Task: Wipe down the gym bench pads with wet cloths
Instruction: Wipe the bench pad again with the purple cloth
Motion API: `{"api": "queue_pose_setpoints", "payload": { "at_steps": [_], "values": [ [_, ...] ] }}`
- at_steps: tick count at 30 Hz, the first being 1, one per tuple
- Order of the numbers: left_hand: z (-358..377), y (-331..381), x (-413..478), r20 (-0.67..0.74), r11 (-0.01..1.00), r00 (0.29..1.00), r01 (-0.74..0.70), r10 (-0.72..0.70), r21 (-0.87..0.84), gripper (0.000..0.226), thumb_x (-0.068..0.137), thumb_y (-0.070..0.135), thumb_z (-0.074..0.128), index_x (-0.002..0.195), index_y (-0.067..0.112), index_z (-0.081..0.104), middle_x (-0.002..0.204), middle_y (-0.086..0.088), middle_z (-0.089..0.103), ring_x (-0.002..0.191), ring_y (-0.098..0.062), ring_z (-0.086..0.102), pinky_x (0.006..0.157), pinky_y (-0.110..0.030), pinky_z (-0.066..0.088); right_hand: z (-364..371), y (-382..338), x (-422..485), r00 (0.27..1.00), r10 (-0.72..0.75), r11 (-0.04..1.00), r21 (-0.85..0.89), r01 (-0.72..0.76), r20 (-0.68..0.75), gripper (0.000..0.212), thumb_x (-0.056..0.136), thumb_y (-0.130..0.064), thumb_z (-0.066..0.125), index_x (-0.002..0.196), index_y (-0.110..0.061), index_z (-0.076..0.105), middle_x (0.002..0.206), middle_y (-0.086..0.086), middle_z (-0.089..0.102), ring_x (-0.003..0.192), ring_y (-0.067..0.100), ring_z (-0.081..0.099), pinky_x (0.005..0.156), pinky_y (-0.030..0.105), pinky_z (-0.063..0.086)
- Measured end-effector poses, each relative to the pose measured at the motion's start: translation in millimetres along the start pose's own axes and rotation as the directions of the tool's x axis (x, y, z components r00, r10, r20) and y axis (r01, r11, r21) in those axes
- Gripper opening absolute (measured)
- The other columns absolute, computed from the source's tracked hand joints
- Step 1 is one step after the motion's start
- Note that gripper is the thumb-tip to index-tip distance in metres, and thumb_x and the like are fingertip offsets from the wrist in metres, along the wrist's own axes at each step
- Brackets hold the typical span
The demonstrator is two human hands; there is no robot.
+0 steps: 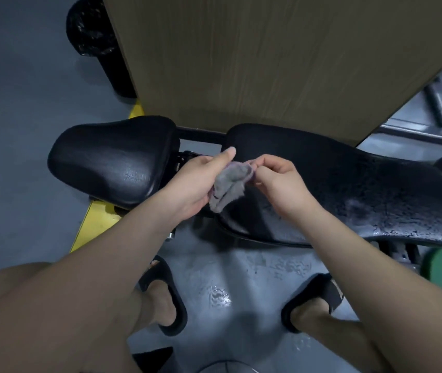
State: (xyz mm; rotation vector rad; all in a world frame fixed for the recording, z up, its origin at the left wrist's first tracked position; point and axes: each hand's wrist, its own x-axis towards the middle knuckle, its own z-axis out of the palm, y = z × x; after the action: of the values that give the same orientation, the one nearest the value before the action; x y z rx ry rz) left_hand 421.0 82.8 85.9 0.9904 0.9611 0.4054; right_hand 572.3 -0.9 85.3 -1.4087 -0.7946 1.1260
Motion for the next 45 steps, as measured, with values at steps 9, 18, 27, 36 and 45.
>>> {"api": "queue_pose_setpoints", "payload": {
  "at_steps": [9,18,27,36,45],
  "values": [
    [18.7,-7.7,11.0,-0.076,0.999,0.996,-0.04,0.041,0.018,0.019,0.106,0.008,0.051,0.107,0.007,0.07,0.099,-0.012,0.074,0.093,-0.022,0.071,0.083,-0.035,0.06,-59.3,16.0,-1.3,0.974,0.223,0.972,-0.089,-0.219,0.034,0.037,0.078,-0.027,0.083,0.11,-0.019,0.066,0.086,0.0,0.067,0.079,0.016,0.063,0.074,0.039,0.051],
    [7.4,-39.3,25.7,-0.337,0.97,0.941,0.075,0.007,0.231,0.014,0.098,0.022,0.066,0.112,0.023,0.064,0.11,-0.007,0.071,0.092,-0.02,0.07,0.072,-0.033,0.055,-50.7,44.0,2.4,0.946,0.222,0.975,-0.069,-0.212,0.237,0.011,0.078,-0.025,0.062,0.071,-0.017,0.06,0.07,0.011,0.056,0.069,0.023,0.048,0.069,0.034,0.039],
    [23.3,-45.9,10.3,-0.019,0.883,0.999,-0.014,0.026,0.468,0.033,0.095,0.048,0.064,0.113,0.021,0.072,0.096,0.002,0.078,0.088,-0.011,0.072,0.082,-0.023,0.054,-46.2,44.6,19.0,0.943,0.192,0.981,-0.059,-0.183,0.273,0.011,0.103,-0.008,0.056,0.1,0.002,0.058,0.072,0.027,0.063,0.064,0.03,0.058,0.058,0.034,0.047],
    [-5.6,-54.3,28.0,-0.341,0.668,0.889,0.055,0.306,0.742,0.01,0.092,0.027,0.071,0.098,0.026,0.064,0.087,0.011,0.067,0.078,-0.002,0.061,0.062,-0.013,0.043,-69.3,69.1,29.7,0.997,0.072,0.716,-0.697,-0.03,0.031,0.005,0.093,-0.024,0.063,0.09,-0.023,0.066,0.087,-0.005,0.066,0.084,0.016,0.062,0.078,0.028,0.051],
    [16.6,-135.1,21.0,-0.256,0.582,0.903,0.009,0.344,0.813,0.049,0.097,0.024,0.067,0.144,0.012,0.057,0.145,-0.007,0.059,0.132,-0.017,0.055,0.098,-0.002,0.03,-80.5,96.4,6.5,0.982,-0.017,0.317,-0.93,0.185,0.19,0.035,0.097,-0.032,0.056,0.13,-0.02,0.057,0.125,0.004,0.047,0.113,0.028,0.043,0.098,0.043,0.045]
  ]
}}
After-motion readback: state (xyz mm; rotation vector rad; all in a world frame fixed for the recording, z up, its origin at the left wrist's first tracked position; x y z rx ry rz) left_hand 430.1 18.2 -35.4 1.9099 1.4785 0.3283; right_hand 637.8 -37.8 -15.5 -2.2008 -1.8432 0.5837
